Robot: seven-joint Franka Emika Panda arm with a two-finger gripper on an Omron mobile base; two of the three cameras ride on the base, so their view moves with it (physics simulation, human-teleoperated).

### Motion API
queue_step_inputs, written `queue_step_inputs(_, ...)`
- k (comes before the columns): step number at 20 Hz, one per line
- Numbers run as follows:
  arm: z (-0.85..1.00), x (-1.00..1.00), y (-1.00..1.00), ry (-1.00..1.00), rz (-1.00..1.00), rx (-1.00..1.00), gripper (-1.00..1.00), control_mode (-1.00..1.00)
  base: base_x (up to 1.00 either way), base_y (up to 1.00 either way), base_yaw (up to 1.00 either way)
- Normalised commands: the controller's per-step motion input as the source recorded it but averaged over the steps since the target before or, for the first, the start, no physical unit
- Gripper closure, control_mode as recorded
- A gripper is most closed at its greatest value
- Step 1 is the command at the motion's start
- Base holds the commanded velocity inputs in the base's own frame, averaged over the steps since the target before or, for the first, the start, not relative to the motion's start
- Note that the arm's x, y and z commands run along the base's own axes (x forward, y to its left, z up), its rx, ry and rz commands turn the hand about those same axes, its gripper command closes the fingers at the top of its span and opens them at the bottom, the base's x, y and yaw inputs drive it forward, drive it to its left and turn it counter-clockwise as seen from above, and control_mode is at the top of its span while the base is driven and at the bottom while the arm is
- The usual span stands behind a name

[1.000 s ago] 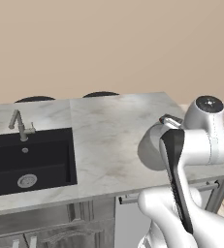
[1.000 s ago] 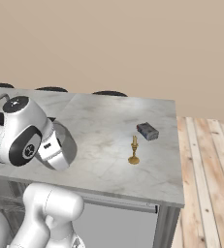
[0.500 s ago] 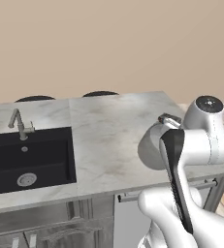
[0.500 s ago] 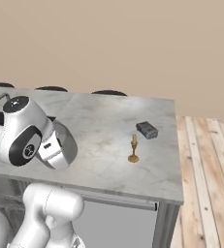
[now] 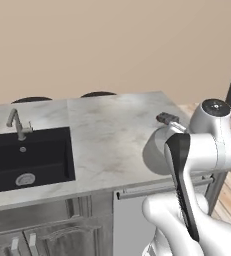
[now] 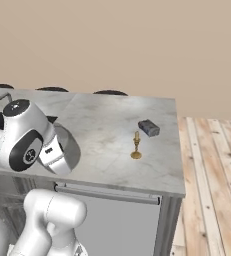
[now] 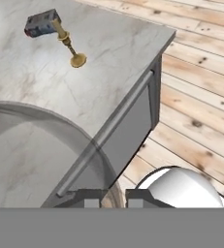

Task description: Pick the candle and jar from the dining table and place them in the open cabinet. Close the cabinet after placing the objects.

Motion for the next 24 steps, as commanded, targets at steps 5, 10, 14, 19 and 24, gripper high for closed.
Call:
queue_step_inputs(5, 0.0, 0.0, 0.0, 0.0, 0.0, 0.0, 1.0, 1.0, -0.2, 0.0, -0.14)
queue_step_inputs(10, 0.0, 0.0, 0.0, 0.0, 0.0, 0.0, 1.0, 1.0, -0.13, 0.0, -0.21)
queue_step_inputs(14, 0.0, 0.0, 0.0, 0.0, 0.0, 0.0, 1.0, 1.0, -0.1, 0.0, -0.24)
queue_step_inputs(19, 0.0, 0.0, 0.0, 0.0, 0.0, 0.0, 1.0, 1.0, -0.13, 0.0, -0.26)
queue_step_inputs(24, 0.0, 0.0, 0.0, 0.0, 0.0, 0.0, 1.0, 1.0, -0.15, 0.0, -0.28)
